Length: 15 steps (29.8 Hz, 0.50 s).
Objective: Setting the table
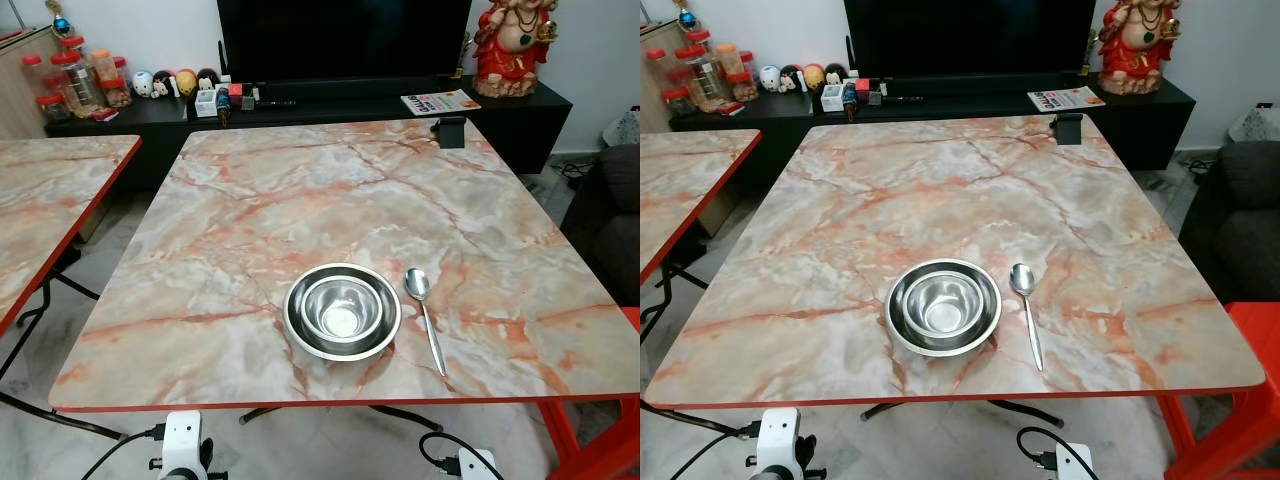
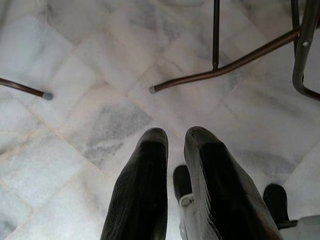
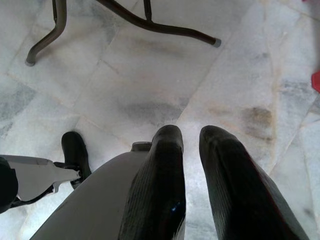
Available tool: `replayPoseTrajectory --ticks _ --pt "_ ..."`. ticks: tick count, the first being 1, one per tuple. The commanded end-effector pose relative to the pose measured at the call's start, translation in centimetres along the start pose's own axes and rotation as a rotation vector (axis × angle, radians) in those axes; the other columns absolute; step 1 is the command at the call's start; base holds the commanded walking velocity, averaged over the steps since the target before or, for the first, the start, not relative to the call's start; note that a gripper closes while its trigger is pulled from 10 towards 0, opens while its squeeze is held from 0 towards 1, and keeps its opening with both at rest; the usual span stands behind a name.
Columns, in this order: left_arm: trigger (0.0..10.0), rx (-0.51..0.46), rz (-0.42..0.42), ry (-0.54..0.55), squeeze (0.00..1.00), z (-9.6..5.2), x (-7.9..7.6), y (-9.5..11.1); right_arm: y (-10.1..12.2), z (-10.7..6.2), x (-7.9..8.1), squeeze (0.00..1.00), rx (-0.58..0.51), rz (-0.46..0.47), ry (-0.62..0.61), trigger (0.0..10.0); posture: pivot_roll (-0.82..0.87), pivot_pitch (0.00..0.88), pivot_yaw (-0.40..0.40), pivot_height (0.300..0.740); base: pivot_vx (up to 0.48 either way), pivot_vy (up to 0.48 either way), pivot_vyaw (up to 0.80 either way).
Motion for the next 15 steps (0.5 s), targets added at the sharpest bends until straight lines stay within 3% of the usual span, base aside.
replayPoseTrajectory --ticks 1,6,10,12,15 --pt "10.0 0.014 0.005 0.010 0.00 0.1 0.3 0.0 0.5 0.1 0.2 0.00 -0.020 0.018 0.010 10.0 -0.08 0.000 0.037 0.740 0.000 0.000 0.00" --pt "10.0 0.014 -0.004 0.015 0.00 0.1 0.2 0.1 1.1 0.1 1.1 0.00 -0.056 0.061 0.039 10.0 -0.07 0.000 0.038 0.740 0.000 0.000 0.00" --pt "10.0 0.020 -0.009 0.025 0.00 0.0 0.4 -0.2 1.2 0.1 1.1 0.00 -0.068 0.028 0.031 10.0 -0.07 0.000 0.038 0.740 0.000 0.000 0.00" --pt "10.0 0.023 -0.010 0.027 0.00 0.0 0.6 -0.3 1.3 0.1 0.6 0.00 -0.075 -0.022 -0.006 10.0 -0.07 0.000 0.039 0.740 0.000 0.244 0.44" --pt "10.0 0.026 -0.011 0.031 0.00 -0.1 0.7 -0.4 1.4 0.1 0.4 0.00 -0.082 0.021 -0.011 10.0 -0.07 0.000 0.040 0.740 0.000 0.274 0.73"
Point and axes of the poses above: a point about 5 cm out from each wrist's last joint towards the gripper, its own z axis pointing out of the wrist towards the gripper, its own y axis along the axis of the wrist's last joint, x = y × z, the point moved 4 cm from there along z, pointing out of the wrist towards the gripper, and after that the axes turned 5 degrees about -z, right-handed, at the moved point
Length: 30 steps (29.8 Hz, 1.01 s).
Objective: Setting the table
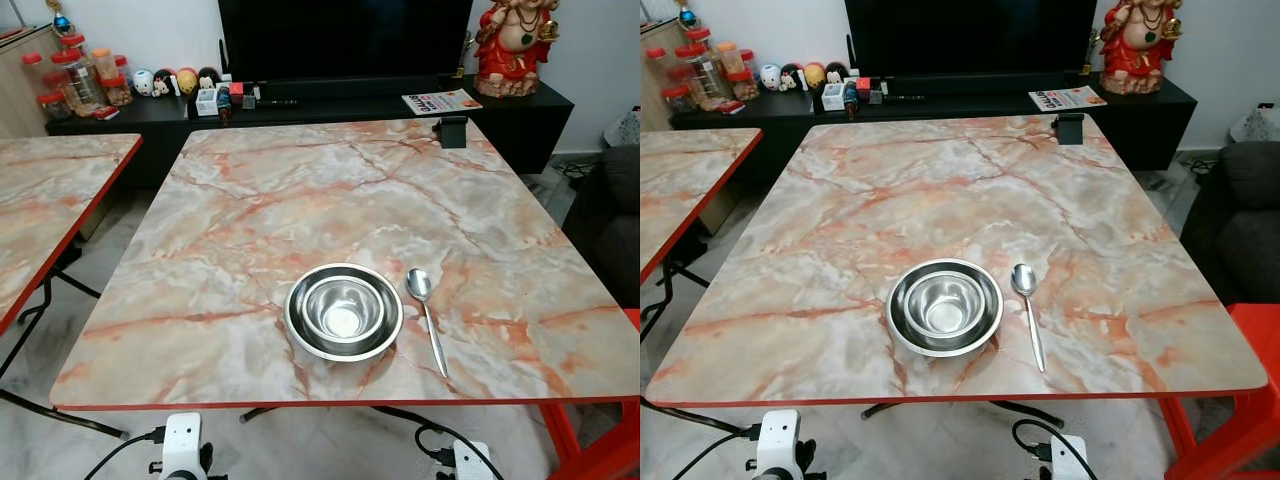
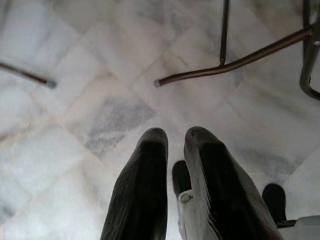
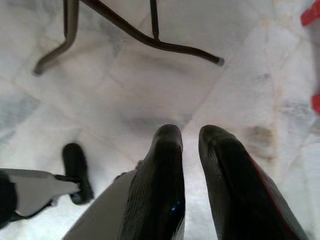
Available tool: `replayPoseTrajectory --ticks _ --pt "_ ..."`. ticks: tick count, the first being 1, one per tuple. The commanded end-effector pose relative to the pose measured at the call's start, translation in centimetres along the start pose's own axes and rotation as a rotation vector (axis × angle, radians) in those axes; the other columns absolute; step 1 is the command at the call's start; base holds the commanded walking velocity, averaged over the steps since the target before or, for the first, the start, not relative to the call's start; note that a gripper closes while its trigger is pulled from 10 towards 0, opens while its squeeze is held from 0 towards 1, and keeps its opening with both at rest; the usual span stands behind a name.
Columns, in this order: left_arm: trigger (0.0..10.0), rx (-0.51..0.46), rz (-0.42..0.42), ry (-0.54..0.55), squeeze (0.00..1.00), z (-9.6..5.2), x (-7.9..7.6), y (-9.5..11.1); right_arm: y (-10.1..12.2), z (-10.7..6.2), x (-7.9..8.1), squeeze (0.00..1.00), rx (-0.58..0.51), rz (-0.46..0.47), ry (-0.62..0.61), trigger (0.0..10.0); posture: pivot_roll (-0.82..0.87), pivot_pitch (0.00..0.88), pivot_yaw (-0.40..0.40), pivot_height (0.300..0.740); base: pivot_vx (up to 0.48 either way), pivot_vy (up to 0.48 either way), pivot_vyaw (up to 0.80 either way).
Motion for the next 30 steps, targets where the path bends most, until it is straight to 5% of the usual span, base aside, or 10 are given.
replayPoseTrajectory --ticks 1,30 --pt "10.0 0.021 -0.002 0.029 0.00 -0.28 1.02 -0.62 0.50 0.12 0.38 0.00 -0.015 0.018 0.002 10.0 -0.07 0.000 0.040 0.740 0.000 0.274 0.60" --pt "10.0 0.006 0.000 0.032 0.00 -0.15 1.30 -0.03 0.30 0.11 0.10 0.00 -0.007 0.070 -0.030 10.0 -0.06 0.000 0.048 0.740 0.000 0.269 0.00"
Point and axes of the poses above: a point about 5 cm out from each wrist's last joint towards the gripper, its own z axis pointing out of the wrist towards the gripper, its own y axis along the axis of the wrist's last joint, x = y × z, the point moved 4 cm from there along z, pointing out of the wrist towards the gripper, and after that the axes turned 5 degrees about -z, right-handed, at the moved point
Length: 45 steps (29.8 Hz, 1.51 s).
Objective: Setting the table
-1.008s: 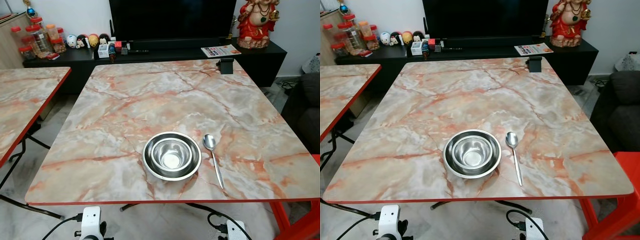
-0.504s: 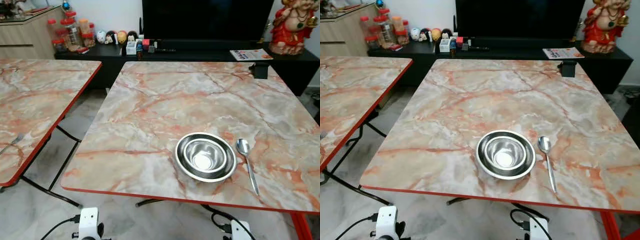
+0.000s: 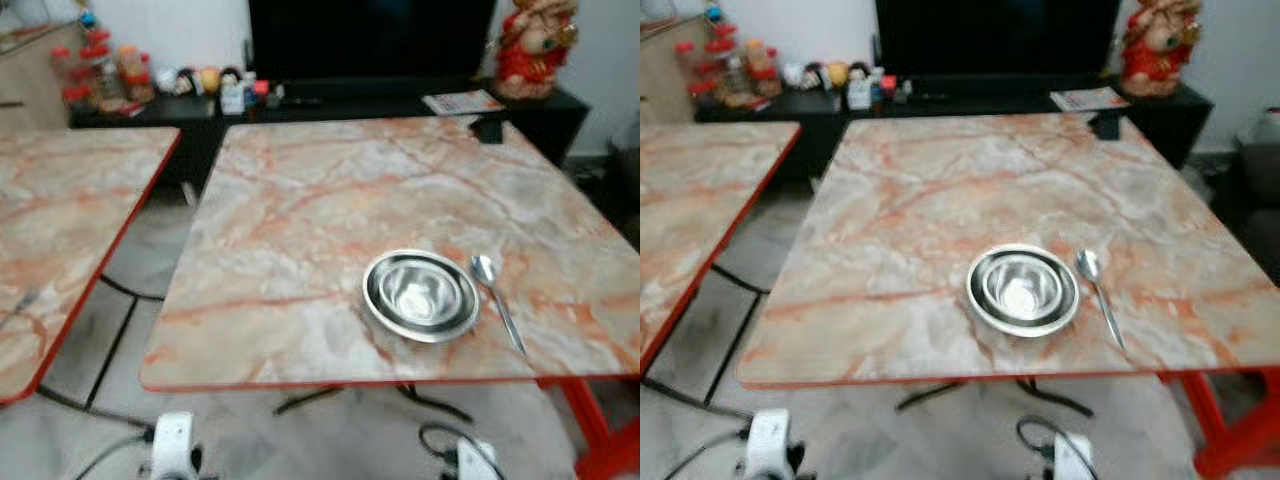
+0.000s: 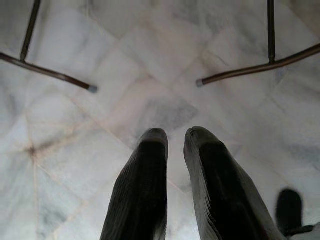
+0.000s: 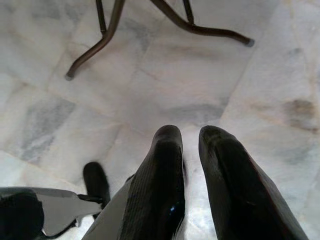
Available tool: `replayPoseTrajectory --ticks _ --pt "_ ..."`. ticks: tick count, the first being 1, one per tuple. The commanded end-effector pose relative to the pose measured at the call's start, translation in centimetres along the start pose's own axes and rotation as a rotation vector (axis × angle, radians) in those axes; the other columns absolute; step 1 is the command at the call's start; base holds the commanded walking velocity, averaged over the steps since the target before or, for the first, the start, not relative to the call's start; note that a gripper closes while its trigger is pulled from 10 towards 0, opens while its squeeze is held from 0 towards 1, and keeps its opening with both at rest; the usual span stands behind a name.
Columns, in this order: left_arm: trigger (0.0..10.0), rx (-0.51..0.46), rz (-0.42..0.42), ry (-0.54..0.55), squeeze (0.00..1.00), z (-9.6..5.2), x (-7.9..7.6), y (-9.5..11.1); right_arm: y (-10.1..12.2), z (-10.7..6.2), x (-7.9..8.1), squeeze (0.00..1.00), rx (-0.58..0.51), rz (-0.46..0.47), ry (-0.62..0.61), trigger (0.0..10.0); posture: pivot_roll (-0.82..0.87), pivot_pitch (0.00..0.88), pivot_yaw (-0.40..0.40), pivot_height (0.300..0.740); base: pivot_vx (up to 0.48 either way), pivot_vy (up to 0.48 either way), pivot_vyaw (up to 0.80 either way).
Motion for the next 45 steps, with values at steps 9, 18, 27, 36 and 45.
replayPoseTrajectory --ticks 9,18,27,36,45 --pt "10.0 -0.008 -0.009 -0.009 0.00 0.21 -0.51 0.42 0.28 0.05 -0.57 0.00 -0.004 0.004 -0.014 10.0 -0.06 0.000 0.046 0.740 0.000 0.270 0.00" --pt "10.0 -0.007 -0.009 -0.006 0.00 0.19 -0.43 0.38 0.42 0.09 -0.10 0.00 -0.010 -0.018 0.006 10.0 -0.06 0.000 0.046 0.740 0.000 0.295 0.00" --pt "10.0 -0.006 -0.012 -0.004 0.00 0.17 -0.46 0.32 0.52 0.10 0.05 0.00 -0.015 -0.025 0.011 10.0 -0.06 0.000 0.042 0.740 0.000 0.313 0.14" --pt "10.0 -0.005 -0.008 -0.006 0.00 0.16 -0.46 0.27 0.83 0.16 -0.26 0.00 -0.023 0.007 0.000 10.0 -0.05 0.000 0.043 0.740 0.000 0.354 0.00" --pt "10.0 -0.006 0.002 -0.010 0.00 0.16 -0.44 0.33 0.68 0.13 -0.06 0.00 -0.019 -0.010 0.009 10.0 -0.05 0.000 0.048 0.740 0.000 0.353 0.00"
Point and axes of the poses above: a point about 5 cm out from each wrist's last joint towards the gripper, its own z axis pointing out of the wrist towards the gripper, its own y axis along the axis of the wrist's last joint, x = y × z, the point moved 4 cm from there along z, pointing out of the wrist towards the gripper, and after that the axes turned 5 degrees about -z, right-handed, at the moved point
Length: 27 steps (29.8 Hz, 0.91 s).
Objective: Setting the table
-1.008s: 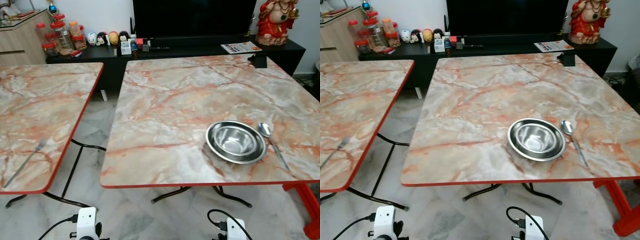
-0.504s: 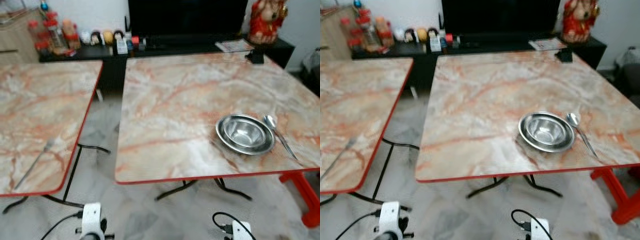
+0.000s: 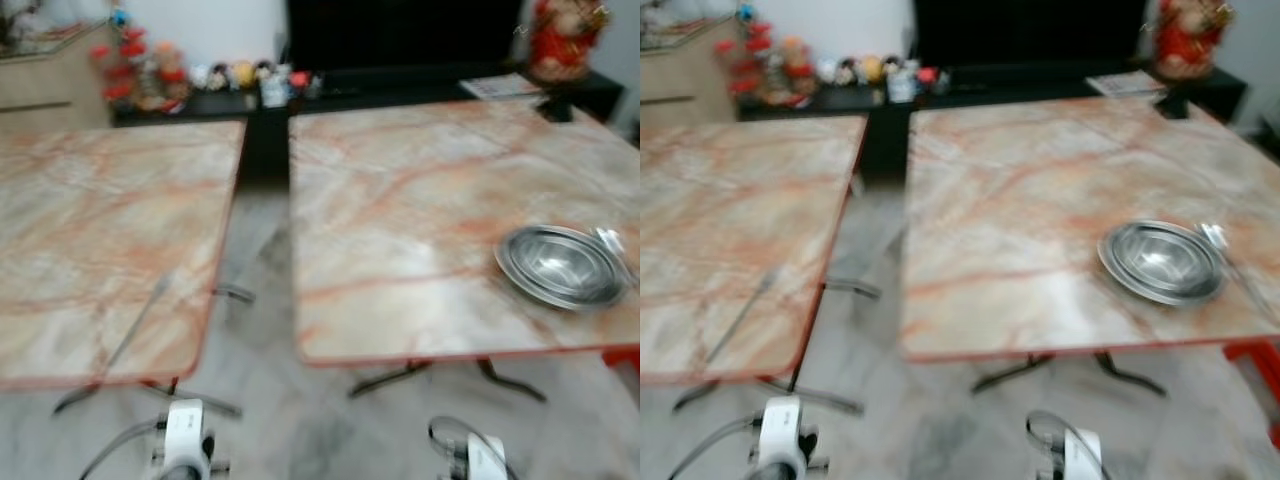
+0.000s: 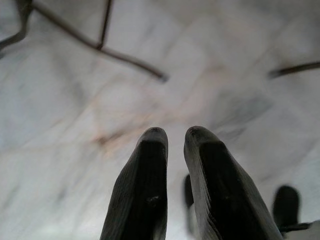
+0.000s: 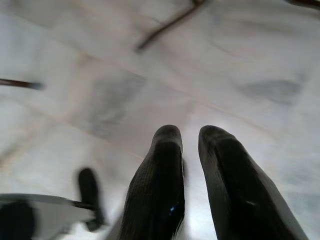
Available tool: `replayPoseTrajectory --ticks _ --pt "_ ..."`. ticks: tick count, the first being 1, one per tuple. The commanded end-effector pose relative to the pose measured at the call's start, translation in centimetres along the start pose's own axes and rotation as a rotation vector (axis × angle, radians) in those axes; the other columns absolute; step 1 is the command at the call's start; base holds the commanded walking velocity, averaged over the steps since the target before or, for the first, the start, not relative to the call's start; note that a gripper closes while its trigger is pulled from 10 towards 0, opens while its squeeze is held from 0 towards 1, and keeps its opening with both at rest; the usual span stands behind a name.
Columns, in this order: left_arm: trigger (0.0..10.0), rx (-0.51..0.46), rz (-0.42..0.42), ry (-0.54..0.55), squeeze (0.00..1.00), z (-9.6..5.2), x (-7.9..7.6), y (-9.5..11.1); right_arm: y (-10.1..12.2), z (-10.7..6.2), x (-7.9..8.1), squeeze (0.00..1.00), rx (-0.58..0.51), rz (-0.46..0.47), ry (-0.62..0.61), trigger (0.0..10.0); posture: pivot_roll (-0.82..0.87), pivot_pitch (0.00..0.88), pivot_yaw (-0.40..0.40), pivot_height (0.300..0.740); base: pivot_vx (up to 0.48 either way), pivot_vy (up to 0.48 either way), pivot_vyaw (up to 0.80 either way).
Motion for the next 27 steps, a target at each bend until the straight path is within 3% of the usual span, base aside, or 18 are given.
replayPoseTrajectory --ticks 1,27 --pt "10.0 -0.011 -0.001 -0.015 0.00 0.20 -0.62 0.46 -0.27 -0.13 -0.83 0.00 0.005 -0.014 -0.017 10.0 -0.05 0.000 0.048 0.740 0.000 0.352 0.00" --pt "10.0 -0.013 -0.001 -0.018 0.00 0.26 -0.79 0.57 -0.29 -0.11 -0.77 0.00 0.008 -0.007 -0.021 10.0 -0.04 0.000 0.041 0.740 0.000 0.359 0.00"
Point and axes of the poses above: a point about 5 cm out from each wrist's last joint towards the gripper, its own z axis pointing out of the wrist towards the gripper, its own y axis along the axis of the wrist's last joint, x = y × z, the point moved 4 cm from there along z, pointing out of the wrist towards the gripper, and after that the axes turned 5 degrees about -z, right-handed, at the moved point
